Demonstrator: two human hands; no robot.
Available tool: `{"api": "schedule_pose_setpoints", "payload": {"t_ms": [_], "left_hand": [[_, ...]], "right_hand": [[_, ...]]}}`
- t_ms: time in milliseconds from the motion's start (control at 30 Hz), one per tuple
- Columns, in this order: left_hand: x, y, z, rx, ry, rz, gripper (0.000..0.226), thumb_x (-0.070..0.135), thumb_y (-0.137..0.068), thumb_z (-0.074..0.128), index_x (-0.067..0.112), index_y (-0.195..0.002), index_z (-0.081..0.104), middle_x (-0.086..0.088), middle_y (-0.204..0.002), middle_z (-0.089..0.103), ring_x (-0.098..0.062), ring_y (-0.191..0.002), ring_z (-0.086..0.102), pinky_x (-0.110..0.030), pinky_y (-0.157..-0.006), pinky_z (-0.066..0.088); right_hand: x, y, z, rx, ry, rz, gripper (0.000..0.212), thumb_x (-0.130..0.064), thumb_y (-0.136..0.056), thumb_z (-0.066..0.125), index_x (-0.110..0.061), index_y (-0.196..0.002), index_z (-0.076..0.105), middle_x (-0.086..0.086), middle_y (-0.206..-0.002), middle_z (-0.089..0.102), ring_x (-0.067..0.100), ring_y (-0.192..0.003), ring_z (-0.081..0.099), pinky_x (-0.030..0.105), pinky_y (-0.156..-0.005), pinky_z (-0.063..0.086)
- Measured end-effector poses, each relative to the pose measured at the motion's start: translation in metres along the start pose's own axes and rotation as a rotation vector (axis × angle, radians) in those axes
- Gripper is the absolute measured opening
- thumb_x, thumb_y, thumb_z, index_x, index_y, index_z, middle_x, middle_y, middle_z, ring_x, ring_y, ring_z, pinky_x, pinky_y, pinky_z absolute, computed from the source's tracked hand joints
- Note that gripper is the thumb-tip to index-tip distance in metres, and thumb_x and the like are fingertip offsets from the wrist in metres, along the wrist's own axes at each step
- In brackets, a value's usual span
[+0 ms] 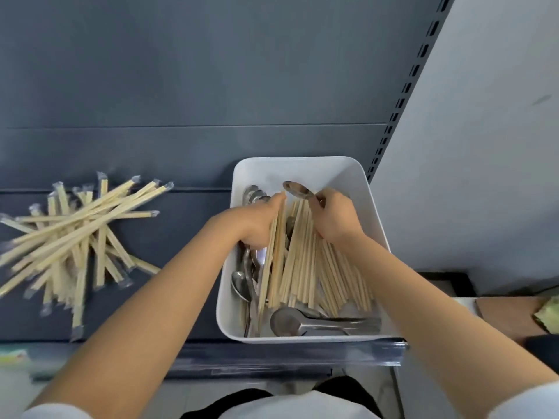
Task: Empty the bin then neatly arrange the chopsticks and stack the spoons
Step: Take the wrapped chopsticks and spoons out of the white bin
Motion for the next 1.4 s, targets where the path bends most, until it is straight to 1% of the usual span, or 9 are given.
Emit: {"api": "schedule_pose_setpoints", "payload": {"t_ms": [167, 300, 400, 633, 767, 967, 1067, 1200, 1400], "left_hand": [[-0.006, 0.019, -0.037, 0.399, 0.142, -0.004, 0.069, -0.002, -0.082, 0.056, 0.019, -0.142, 0.03, -0.008, -0.116, 0.053, -0.027, -0.096, 0.058, -0.045, -0.079, 0.054], [-0.021, 0.048, -0.075, 0.749, 0.443, -0.022, 0.049, 0.0, -0.085, 0.062, 0.018, -0.13, 0.053, 0.003, -0.098, 0.06, -0.016, -0.09, 0.06, -0.027, -0.078, 0.048], [-0.025, 0.062, -0.087, 0.879, 0.485, -0.046, 0.029, 0.001, -0.087, 0.06, 0.013, -0.112, 0.067, 0.002, -0.089, 0.062, -0.016, -0.086, 0.062, -0.023, -0.081, 0.047], [-0.022, 0.07, -0.082, 0.936, 0.694, -0.023, 0.013, 0.011, -0.082, 0.071, 0.012, -0.096, 0.071, -0.002, -0.087, 0.071, -0.013, -0.083, 0.066, -0.029, -0.083, 0.053], [-0.026, 0.069, -0.067, 0.962, 0.905, -0.073, 0.015, 0.015, -0.075, 0.08, 0.014, -0.084, 0.069, 0.005, -0.077, 0.068, -0.008, -0.073, 0.065, -0.026, -0.075, 0.053], [-0.031, 0.081, -0.046, 1.058, 0.961, -0.215, 0.018, 0.023, -0.071, 0.084, 0.019, -0.071, 0.066, 0.005, -0.069, 0.066, -0.008, -0.066, 0.061, -0.027, -0.067, 0.05], [-0.039, 0.094, -0.034, 1.054, 1.029, -0.256, 0.016, 0.023, -0.076, 0.079, 0.015, -0.076, 0.066, -0.003, -0.077, 0.069, -0.012, -0.072, 0.063, -0.03, -0.071, 0.05], [-0.052, 0.126, -0.027, 1.017, 1.04, -0.257, 0.013, 0.022, -0.086, 0.069, 0.013, -0.095, 0.067, -0.002, -0.09, 0.069, -0.013, -0.084, 0.064, -0.03, -0.077, 0.05], [-0.112, 0.208, -0.014, 1.125, 1.088, -0.295, 0.036, 0.0, -0.083, 0.064, 0.027, -0.106, 0.069, 0.002, -0.095, 0.07, -0.018, -0.084, 0.065, -0.04, -0.071, 0.055]], "right_hand": [[0.0, 0.008, 0.03, -0.218, -0.68, 0.233, 0.017, -0.014, -0.098, 0.049, 0.0, -0.089, 0.053, 0.012, -0.068, 0.057, 0.023, -0.05, 0.056, 0.031, -0.047, 0.054], [-0.005, 0.017, 0.044, -0.319, -0.852, 0.269, 0.022, -0.012, -0.099, 0.046, -0.001, -0.082, 0.053, 0.014, -0.071, 0.059, 0.026, -0.059, 0.061, 0.034, -0.063, 0.058], [-0.013, 0.024, 0.048, -0.386, -0.947, 0.271, 0.017, -0.01, -0.1, 0.044, -0.001, -0.089, 0.053, 0.017, -0.081, 0.061, 0.026, -0.065, 0.061, 0.034, -0.068, 0.058], [-0.037, 0.037, 0.05, -0.563, -0.846, 0.113, 0.027, -0.024, -0.089, 0.067, 0.0, -0.101, 0.062, 0.011, -0.084, 0.066, 0.024, -0.07, 0.065, 0.037, -0.069, 0.059], [-0.04, 0.049, 0.046, -0.546, -0.961, 0.162, 0.018, -0.012, -0.093, 0.06, 0.001, -0.08, 0.058, 0.012, -0.065, 0.06, 0.021, -0.046, 0.056, 0.025, -0.043, 0.049], [-0.034, 0.049, 0.043, -0.526, -0.829, 0.135, 0.028, -0.024, -0.095, 0.057, -0.003, -0.077, 0.059, 0.009, -0.058, 0.061, 0.023, -0.048, 0.055, 0.029, -0.049, 0.05], [-0.047, 0.057, 0.045, -0.566, -0.731, 0.052, 0.026, -0.026, -0.097, 0.052, -0.004, -0.086, 0.06, 0.01, -0.067, 0.059, 0.019, -0.051, 0.055, 0.03, -0.052, 0.051], [-0.083, 0.074, 0.048, -0.582, -0.565, -0.148, 0.03, -0.022, -0.1, 0.045, -0.01, -0.074, 0.054, 0.008, -0.065, 0.051, 0.019, -0.056, 0.052, 0.04, -0.057, 0.053], [-0.154, 0.118, 0.101, -0.698, -0.482, -0.196, 0.032, -0.025, -0.102, 0.037, -0.003, -0.089, 0.057, 0.011, -0.068, 0.062, 0.019, -0.043, 0.056, 0.022, -0.039, 0.045]]}}
Point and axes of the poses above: each hand's wrist, its own y-axis away from the middle knuckle, its own z-axis out of the palm, x = y × z, the point moved 9 cm from there along -y, towards the middle knuckle
